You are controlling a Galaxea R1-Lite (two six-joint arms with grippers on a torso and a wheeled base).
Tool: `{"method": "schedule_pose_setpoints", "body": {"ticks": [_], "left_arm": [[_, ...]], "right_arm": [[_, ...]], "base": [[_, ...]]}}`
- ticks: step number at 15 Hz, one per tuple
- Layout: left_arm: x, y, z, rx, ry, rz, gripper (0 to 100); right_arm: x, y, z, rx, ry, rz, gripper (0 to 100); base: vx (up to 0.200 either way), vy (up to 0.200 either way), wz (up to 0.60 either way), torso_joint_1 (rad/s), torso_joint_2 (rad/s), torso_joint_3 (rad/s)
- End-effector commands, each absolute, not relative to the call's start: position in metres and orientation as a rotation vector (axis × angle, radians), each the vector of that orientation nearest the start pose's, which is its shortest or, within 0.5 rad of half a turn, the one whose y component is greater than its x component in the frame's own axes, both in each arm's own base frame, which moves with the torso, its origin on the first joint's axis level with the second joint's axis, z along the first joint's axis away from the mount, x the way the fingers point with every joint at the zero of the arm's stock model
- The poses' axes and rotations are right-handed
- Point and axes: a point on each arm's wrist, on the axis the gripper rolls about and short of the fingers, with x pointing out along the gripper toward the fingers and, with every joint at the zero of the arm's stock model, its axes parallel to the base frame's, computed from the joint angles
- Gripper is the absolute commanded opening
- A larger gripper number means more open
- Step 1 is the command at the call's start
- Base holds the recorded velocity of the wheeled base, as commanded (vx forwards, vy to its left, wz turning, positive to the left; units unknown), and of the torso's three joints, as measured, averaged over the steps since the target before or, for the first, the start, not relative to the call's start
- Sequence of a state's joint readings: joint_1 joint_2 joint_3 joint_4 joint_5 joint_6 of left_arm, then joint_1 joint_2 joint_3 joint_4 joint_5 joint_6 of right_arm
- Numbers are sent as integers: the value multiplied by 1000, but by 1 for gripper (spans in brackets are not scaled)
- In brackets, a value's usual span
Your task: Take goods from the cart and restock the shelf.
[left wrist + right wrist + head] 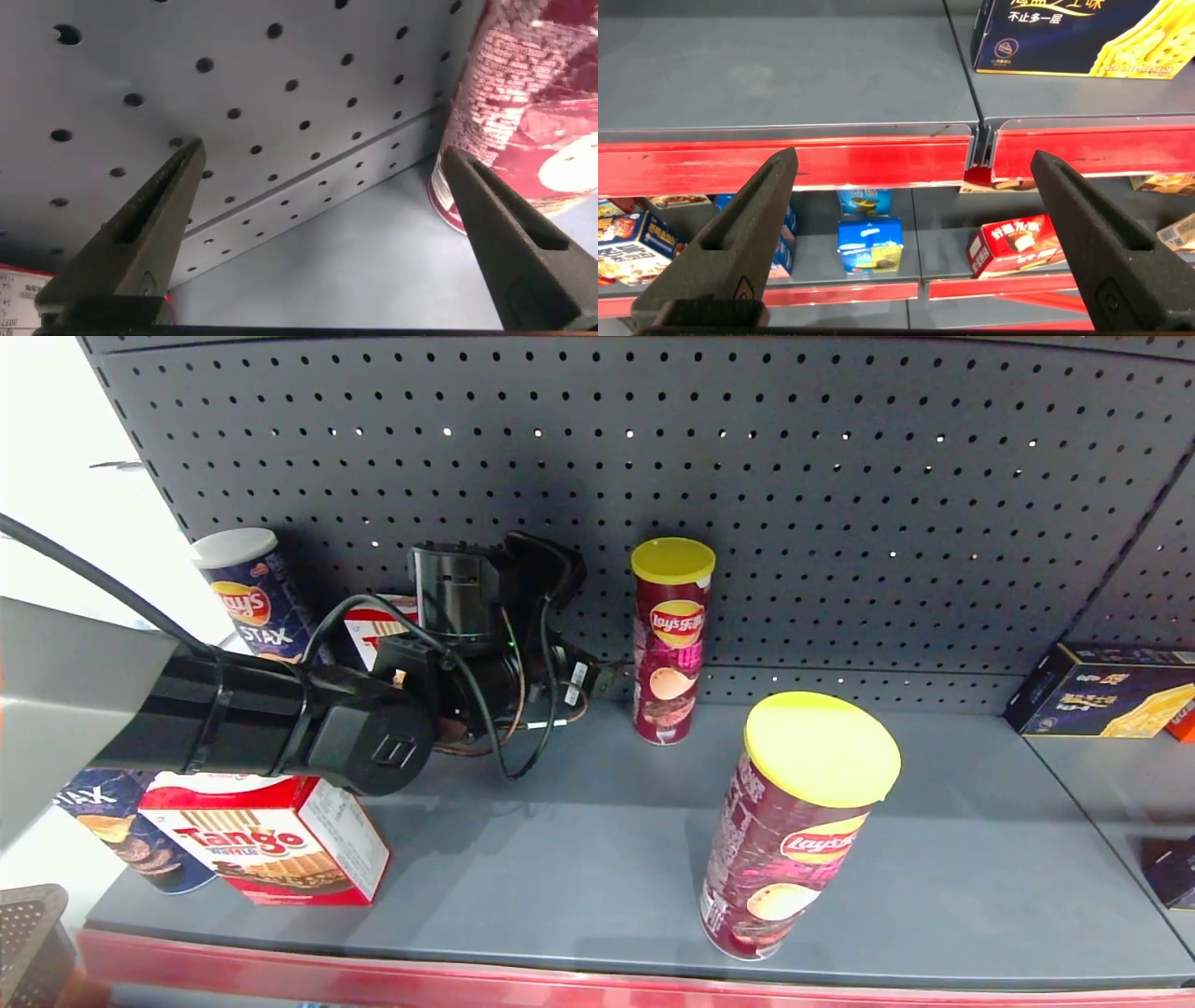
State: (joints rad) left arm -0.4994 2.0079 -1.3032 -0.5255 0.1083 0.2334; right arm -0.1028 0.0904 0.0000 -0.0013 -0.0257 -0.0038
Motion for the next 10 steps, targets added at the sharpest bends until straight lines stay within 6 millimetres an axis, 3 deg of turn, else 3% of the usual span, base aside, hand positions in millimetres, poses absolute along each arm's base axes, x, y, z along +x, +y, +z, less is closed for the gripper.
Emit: {"method": "schedule_pose_setpoints", "body": {"ticks": [1,10], "left_arm": [[360,-198,196,290,128,-420,100],[361,-210,186,295,144,-448,100]], "right_arm": [[-16,1,77,-1,91,-129,100],[-16,1,77,-1,91,-129,100]], "base": [[0,0,0,0,0,0],[0,0,0,0,0,0]]}}
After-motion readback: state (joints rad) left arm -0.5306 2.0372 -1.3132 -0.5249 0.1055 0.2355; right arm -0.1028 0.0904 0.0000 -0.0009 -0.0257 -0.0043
